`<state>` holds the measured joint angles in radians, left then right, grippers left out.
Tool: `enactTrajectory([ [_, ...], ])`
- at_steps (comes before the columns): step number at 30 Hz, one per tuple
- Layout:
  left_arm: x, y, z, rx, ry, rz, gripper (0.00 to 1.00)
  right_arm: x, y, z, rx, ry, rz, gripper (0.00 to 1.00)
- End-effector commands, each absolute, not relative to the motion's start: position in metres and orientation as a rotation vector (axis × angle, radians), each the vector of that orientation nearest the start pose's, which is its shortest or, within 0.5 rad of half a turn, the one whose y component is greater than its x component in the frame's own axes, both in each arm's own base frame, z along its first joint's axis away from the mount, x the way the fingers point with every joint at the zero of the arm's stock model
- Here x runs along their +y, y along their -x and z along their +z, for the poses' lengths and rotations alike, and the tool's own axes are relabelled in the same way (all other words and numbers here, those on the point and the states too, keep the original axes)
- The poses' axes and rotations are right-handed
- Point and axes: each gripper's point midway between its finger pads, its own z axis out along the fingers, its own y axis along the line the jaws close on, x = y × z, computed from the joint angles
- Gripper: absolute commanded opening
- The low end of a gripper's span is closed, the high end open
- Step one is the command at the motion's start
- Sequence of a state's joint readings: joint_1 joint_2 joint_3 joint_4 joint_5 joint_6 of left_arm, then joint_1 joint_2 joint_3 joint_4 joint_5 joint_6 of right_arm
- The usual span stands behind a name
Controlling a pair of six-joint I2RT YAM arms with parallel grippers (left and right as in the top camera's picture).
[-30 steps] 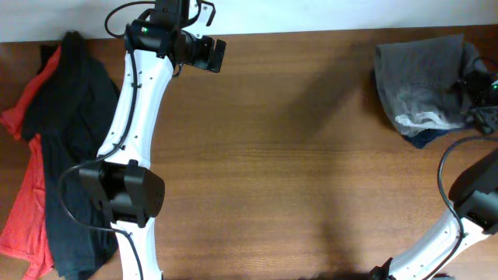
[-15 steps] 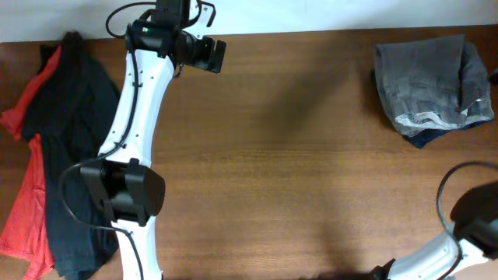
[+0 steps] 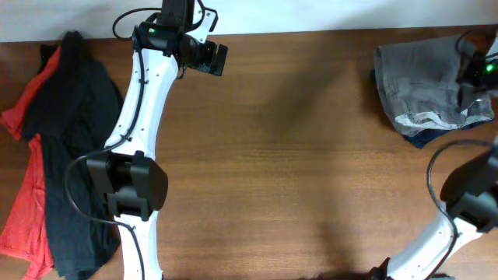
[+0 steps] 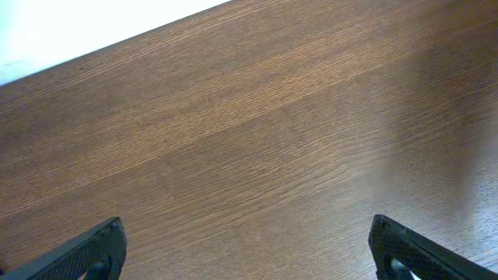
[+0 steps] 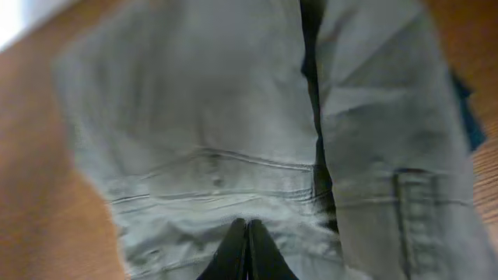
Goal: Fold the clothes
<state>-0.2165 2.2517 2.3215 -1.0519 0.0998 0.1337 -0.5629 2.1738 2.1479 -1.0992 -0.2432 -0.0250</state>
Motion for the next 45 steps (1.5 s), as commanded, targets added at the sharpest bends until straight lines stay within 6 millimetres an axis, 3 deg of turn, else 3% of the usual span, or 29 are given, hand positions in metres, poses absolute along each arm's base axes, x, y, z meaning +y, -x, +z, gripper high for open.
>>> enactTrajectory([
  [1,-0.137,-0.550,0.194,2.498,-0.469,-0.158,0.99,-0.265,-0.453,0.162,2.549,-0.733,0.110,0.04],
  [6,-0.137,-0.550,0.194,2.498,-0.469,-0.158,0.99,-0.291,-0.439,0.139,2.562,-0.821,0.113,0.04],
  [16,-0.137,-0.550,0.194,2.498,-0.469,-0.158,0.99,-0.327,-0.418,0.066,2.610,-1.044,0.140,0.04],
  [18,-0.137,-0.550,0.194,2.498,-0.469,-0.158,0.99,-0.334,-0.414,0.064,2.600,-1.067,0.130,0.04],
  [22,-0.137,-0.549,0.194,2.499,-0.469,-0.158,0.99,-0.352,-0.413,0.070,2.531,-1.107,0.107,0.04],
  [27,-0.137,-0.550,0.194,2.498,-0.469,-0.158,0.99,-0.346,-0.422,0.090,2.481,-1.068,0.194,0.04],
  [30,-0.137,-0.550,0.193,2.499,-0.469,-0.157,0.99,-0.341,-0.432,0.126,2.417,-0.996,0.223,0.04],
  [32,-0.137,-0.550,0.194,2.499,-0.468,-0.157,0.99,-0.335,-0.441,0.164,2.370,-0.885,0.221,0.05],
  [35,-0.137,-0.550,0.194,2.498,-0.468,-0.157,0.99,-0.316,-0.455,0.218,2.318,-0.640,0.195,0.12],
  [37,-0.138,-0.550,0.194,2.494,-0.468,-0.158,0.99,-0.297,-0.469,0.238,2.307,-0.473,0.173,0.21],
  [39,-0.138,-0.552,0.195,2.487,-0.467,-0.158,0.99,-0.278,-0.482,0.241,2.318,-0.335,0.150,0.33],
  [40,-0.138,-0.553,0.196,2.483,-0.467,-0.157,0.99,-0.260,-0.494,0.235,2.345,-0.227,0.134,0.47],
  [42,-0.138,-0.553,0.196,2.480,-0.466,-0.157,0.99,-0.244,-0.507,0.218,2.398,-0.174,0.087,0.57],
  [45,-0.138,-0.553,0.196,2.480,-0.466,-0.157,0.99,-0.234,-0.519,0.191,2.479,-0.162,-0.014,0.64],
])
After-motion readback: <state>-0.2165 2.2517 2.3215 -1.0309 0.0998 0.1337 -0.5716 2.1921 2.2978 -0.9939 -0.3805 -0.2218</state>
